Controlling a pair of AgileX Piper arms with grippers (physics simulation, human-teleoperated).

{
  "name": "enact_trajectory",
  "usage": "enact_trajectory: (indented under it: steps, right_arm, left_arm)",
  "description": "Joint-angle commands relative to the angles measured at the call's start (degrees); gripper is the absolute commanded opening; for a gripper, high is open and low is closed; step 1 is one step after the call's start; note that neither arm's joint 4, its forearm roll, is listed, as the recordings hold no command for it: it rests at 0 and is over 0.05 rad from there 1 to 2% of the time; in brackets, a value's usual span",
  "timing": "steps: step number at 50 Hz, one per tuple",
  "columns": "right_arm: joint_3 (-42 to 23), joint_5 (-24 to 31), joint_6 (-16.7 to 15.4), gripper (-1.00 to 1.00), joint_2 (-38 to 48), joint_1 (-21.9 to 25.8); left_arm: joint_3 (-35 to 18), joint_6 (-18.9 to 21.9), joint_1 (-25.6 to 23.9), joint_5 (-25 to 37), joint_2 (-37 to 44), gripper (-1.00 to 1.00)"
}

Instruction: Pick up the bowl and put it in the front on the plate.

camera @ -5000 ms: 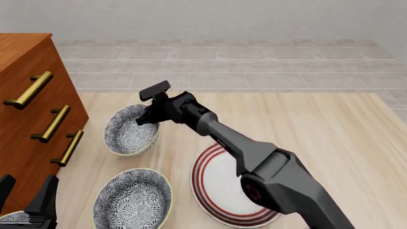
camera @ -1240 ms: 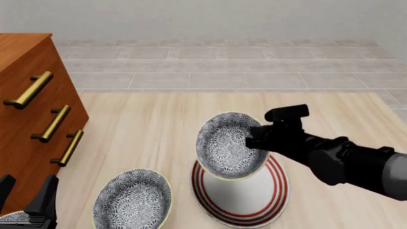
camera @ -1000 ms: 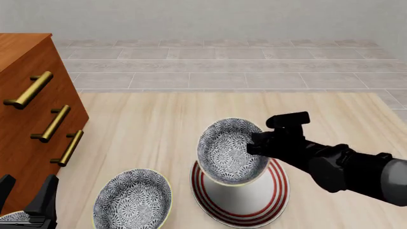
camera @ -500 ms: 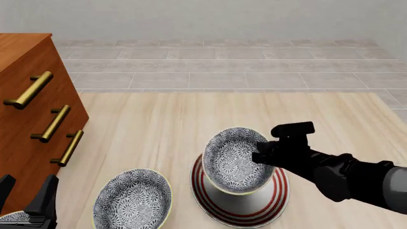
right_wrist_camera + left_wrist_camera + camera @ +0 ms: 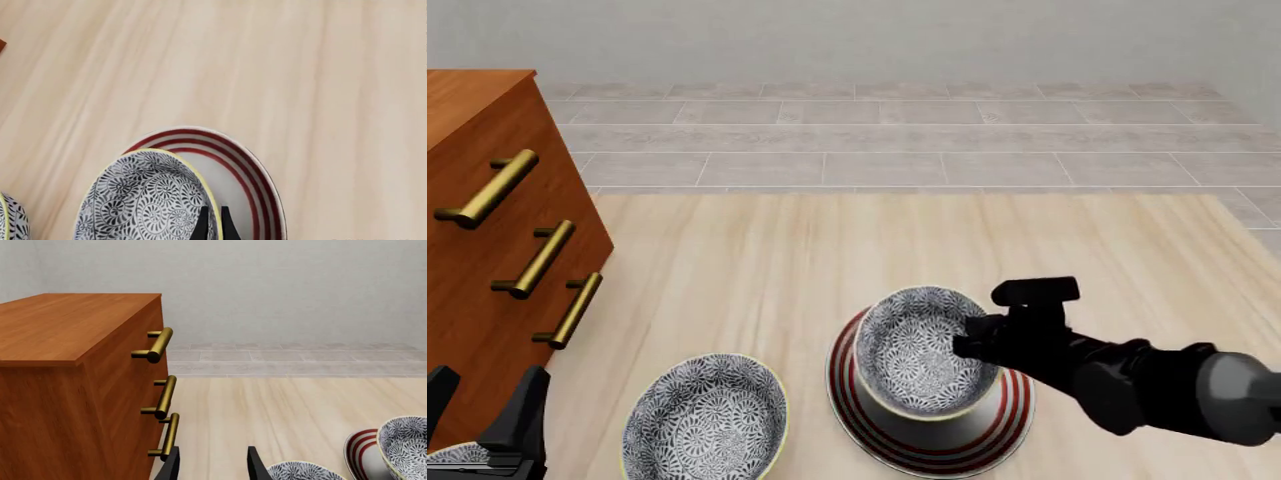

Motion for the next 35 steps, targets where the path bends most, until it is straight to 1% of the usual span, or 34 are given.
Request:
enact_trajectory:
  steps: [1, 9, 12, 14, 15, 16, 17, 19, 21, 24, 26, 30, 35]
  right_arm:
    - [0.79, -1.72, 1.30, -1.00, 2.66, 0.26]
    - [0.92, -2.12, 1.10, -1.00, 3.32, -0.16]
    - [1.45, -2.71, 1.69, -1.00, 3.58, 1.12]
    - [1.29, -2.63, 1.15, -1.00, 3.94, 0.87]
    - [1.17, -2.56, 0.18, 1.00, 3.86, 0.33]
    - [1.29, -2.46, 0.07, 1.00, 2.96, 1.11]
    - [1.47, -2.31, 0.62, 1.00, 2.05, 0.86]
    - [1.09, -1.70, -0.15, 1.00, 1.61, 0.47]
    - [1.46, -1.43, 0.32, 1.00, -0.07, 1.47]
    - [1.48, -1.05, -0.28, 1.00, -1.80, 1.65]
    - [1.63, -1.11, -1.00, 1.00, -3.24, 1.20]
    - [1.96, -1.07, -0.68, 1.00, -6.22, 0.90]
    - [1.76, 0.44, -1.41, 1.00, -10.04, 0.92]
  left_arm:
    - [0.00, 0.00, 0.00, 0.00, 0.00, 1.00]
    - [0.00, 0.00, 0.00, 0.00, 0.00, 1.00]
    - [0.00, 0.00, 0.00, 0.00, 0.00, 1.00]
    - [0.00, 0.00, 0.00, 0.00, 0.00, 1.00]
    - [0.00, 0.00, 0.00, 0.00, 0.00, 1.00]
    - [0.00, 0.00, 0.00, 0.00, 0.00, 1.00]
    - [0.00, 0.00, 0.00, 0.00, 0.00, 1.00]
    - [0.00, 0.00, 0.00, 0.00, 0.00, 1.00]
    - [0.00, 0.00, 0.00, 0.00, 0.00, 1.00]
    - [0.00, 0.00, 0.00, 0.00, 0.00, 1.00]
    - [0.00, 0.00, 0.00, 0.00, 0.00, 1.00]
    - [0.00, 0.00, 0.00, 0.00, 0.00, 1.00]
    - [0.00, 0.00, 0.00, 0.00, 0.00, 1.00]
